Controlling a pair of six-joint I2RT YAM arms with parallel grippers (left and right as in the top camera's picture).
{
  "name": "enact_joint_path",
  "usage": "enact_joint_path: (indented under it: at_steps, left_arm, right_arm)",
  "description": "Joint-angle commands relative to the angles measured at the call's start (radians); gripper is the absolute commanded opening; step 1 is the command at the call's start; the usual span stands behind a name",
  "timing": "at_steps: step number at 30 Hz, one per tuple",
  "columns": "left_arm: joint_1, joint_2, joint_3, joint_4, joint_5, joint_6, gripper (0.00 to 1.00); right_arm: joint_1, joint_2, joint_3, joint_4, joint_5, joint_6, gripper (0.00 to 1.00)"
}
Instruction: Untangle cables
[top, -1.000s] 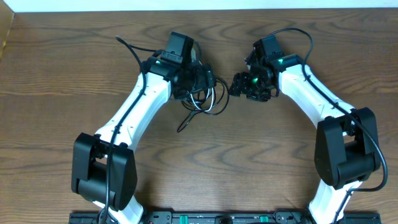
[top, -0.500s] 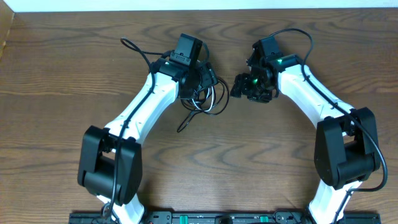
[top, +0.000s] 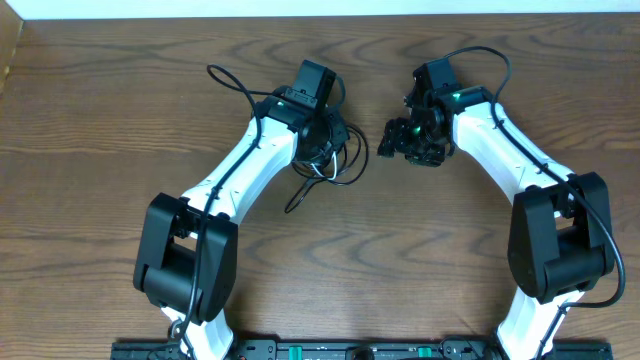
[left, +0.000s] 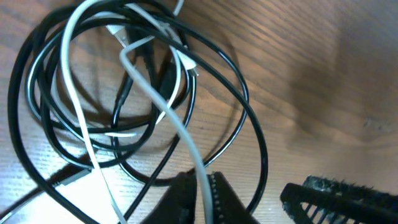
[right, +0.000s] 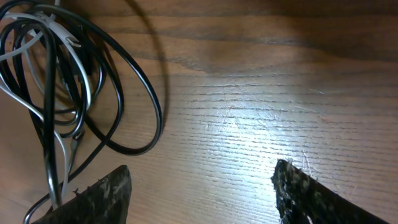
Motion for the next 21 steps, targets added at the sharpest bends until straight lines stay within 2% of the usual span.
enact_joint_path:
  at_steps: [1, 3, 7, 17, 21]
  left_arm:
    - [0.002, -0.014, -0.002, 0.001, -0.005, -0.003, 0.08]
    - [0.002, -0.038, -0.002, 0.0, -0.003, -0.002, 0.07]
    - [0.001, -0.116, -0.002, 0.0, -0.002, -0.002, 0.08]
    - [0.001, -0.283, -0.002, -0.011, -0.002, -0.002, 0.08]
    - [0.001, -0.332, -0.002, 0.005, 0.075, -0.003, 0.07]
  right_arm:
    - [-0.002, -0.011, 0.005, -0.001, 0.006, -0.011, 0.7]
    - [-0.002, -0.011, 0.005, -0.002, -0.023, -0.043, 0.7]
    - [-0.002, -0.011, 0.005, 0.008, -0.21, -0.15, 0.72]
    - [0.0, -0.011, 0.005, 0.095, -0.453, -0.149, 0.72]
    - [0.001, -0.011, 0.005, 0.116, -0.493, -0.148, 0.72]
